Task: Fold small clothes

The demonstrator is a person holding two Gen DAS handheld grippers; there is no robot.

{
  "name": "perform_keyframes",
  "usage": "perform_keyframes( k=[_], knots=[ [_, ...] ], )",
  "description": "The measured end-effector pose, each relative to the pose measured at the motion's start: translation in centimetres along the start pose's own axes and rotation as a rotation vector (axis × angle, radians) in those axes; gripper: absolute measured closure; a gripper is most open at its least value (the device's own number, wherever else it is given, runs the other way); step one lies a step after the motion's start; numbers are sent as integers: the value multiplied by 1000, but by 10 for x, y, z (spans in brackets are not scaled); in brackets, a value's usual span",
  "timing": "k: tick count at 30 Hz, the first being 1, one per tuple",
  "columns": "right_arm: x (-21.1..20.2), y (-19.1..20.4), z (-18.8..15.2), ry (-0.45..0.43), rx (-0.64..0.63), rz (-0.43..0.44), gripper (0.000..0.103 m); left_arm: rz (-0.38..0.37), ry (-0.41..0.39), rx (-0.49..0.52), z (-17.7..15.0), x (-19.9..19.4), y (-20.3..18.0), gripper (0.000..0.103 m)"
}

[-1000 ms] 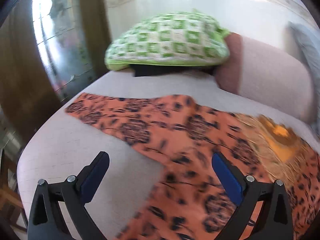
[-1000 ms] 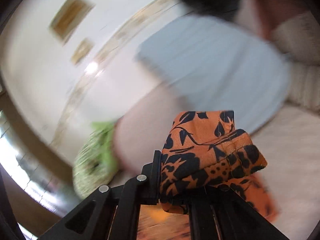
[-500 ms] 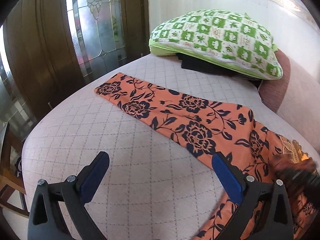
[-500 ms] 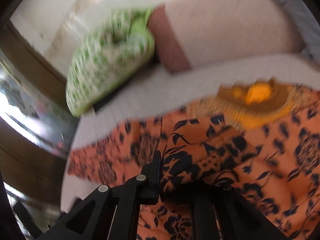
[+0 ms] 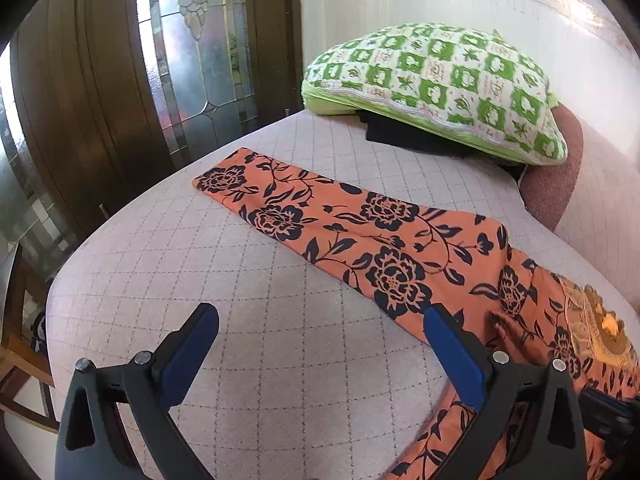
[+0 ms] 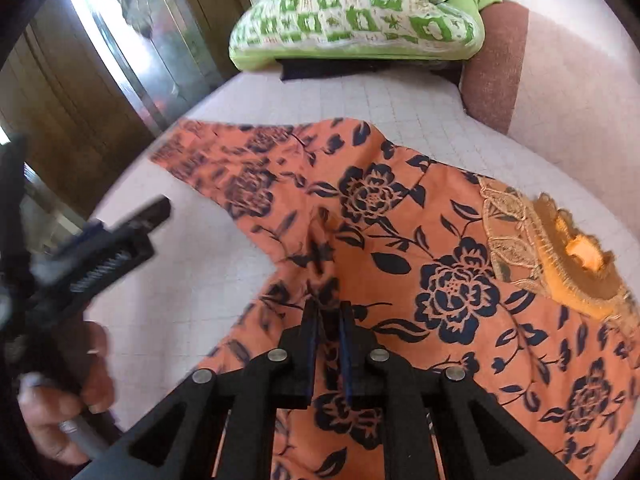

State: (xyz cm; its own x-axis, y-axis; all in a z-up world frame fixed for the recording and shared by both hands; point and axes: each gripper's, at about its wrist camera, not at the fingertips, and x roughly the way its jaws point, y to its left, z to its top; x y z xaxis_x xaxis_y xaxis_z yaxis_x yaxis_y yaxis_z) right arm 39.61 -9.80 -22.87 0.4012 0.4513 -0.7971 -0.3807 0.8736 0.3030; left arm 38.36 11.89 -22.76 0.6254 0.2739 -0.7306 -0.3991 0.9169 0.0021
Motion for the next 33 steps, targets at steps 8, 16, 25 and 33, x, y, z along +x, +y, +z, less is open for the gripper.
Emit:
perform_keyframes(
  k=[8,16,25,33],
  knots=[
    [-70,-63,-17,-192,127,-44,92,-58,48,13,-2,7,-10,1],
    [-100,-206,-101,-196,564,-55,92,-126,76,153,-19,9,-56,1],
    [-92,-284,-168,-193,819,-206,92,17,201,340,-52,49,-100,1],
    [-123,-287,-149,-332,794,-244,92,38,188,349,-53,48,-99,1]
  ],
)
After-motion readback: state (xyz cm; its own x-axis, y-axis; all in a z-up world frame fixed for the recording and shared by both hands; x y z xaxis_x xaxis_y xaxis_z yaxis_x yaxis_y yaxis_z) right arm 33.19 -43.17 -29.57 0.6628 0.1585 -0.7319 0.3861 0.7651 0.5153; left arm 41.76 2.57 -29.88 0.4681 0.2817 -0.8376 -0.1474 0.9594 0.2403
